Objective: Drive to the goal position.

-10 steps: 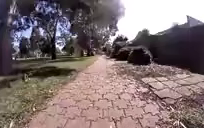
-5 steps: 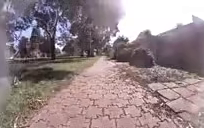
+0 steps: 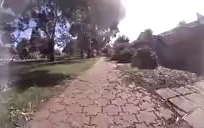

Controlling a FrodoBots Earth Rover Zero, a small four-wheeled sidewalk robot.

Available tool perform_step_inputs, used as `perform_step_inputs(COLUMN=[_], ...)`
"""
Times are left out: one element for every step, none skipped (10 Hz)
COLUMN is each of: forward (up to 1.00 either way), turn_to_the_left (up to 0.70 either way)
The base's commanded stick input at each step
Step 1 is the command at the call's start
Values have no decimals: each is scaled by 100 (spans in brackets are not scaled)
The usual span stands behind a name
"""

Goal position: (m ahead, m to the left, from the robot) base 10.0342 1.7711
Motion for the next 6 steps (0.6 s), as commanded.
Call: perform_step_inputs(forward=[70,70,70,70,70,70], turn_to_the_left=[2,2,2,2,2,2])
